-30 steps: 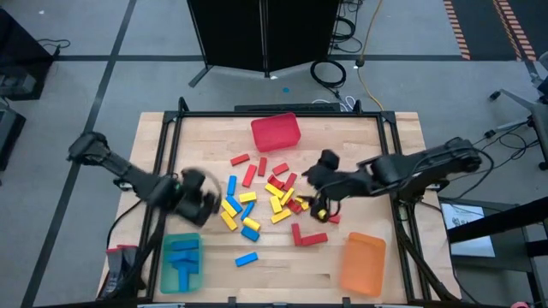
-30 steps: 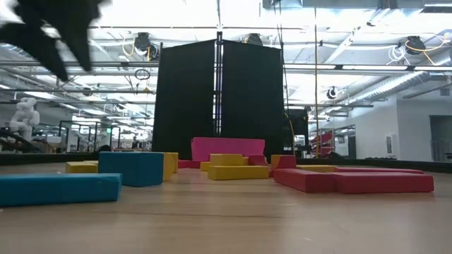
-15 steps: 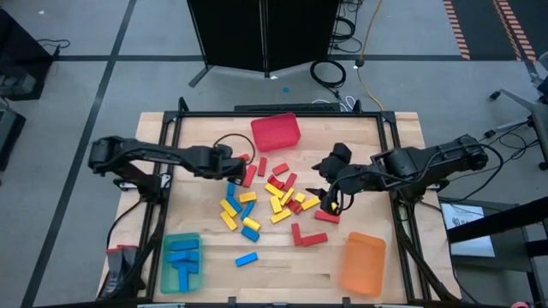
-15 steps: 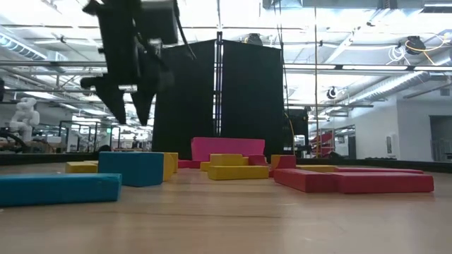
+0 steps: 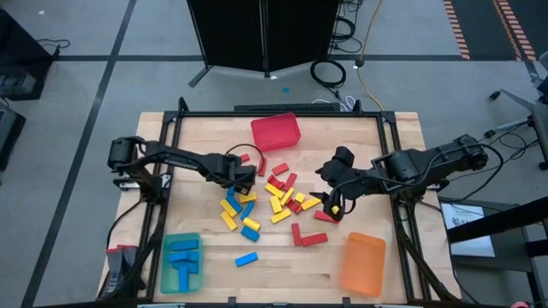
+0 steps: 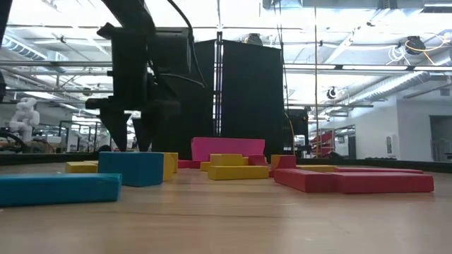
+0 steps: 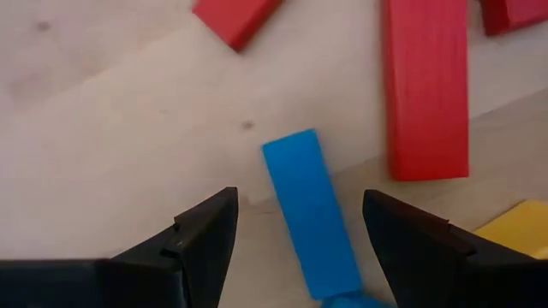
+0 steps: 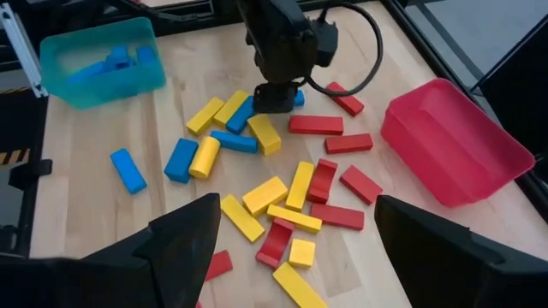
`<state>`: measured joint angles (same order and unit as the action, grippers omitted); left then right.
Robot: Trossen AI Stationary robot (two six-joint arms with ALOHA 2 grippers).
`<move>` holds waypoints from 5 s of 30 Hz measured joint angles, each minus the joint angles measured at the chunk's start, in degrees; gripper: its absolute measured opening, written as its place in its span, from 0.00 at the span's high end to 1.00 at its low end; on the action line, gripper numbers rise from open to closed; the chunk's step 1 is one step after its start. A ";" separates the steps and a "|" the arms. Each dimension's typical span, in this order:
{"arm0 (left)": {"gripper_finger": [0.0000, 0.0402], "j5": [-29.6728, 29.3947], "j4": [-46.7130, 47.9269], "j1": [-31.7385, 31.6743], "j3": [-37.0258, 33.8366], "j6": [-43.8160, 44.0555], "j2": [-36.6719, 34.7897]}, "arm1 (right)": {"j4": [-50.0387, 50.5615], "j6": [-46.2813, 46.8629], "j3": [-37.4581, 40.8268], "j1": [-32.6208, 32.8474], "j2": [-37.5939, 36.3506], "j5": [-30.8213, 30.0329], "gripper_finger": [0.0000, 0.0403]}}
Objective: Sort blocks
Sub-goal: Put the blue block into the green bin
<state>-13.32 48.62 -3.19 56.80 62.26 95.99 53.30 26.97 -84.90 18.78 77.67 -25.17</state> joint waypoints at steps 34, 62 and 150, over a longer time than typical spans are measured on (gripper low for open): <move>0.75 -0.67 -2.16 0.32 2.37 -7.84 -2.04 | 0.41 3.84 0.02 3.87 0.00 -0.37 0.24; 0.75 -1.77 10.46 48.95 10.75 16.93 -27.38 | 1.05 4.13 0.04 3.83 0.00 -0.33 0.24; 0.54 11.76 -8.30 31.46 12.13 -12.22 1.18 | 1.90 8.23 0.04 5.78 0.04 -0.02 0.24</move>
<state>-1.56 40.32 28.26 68.93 50.04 97.17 55.20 35.19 -84.86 24.56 77.71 -25.19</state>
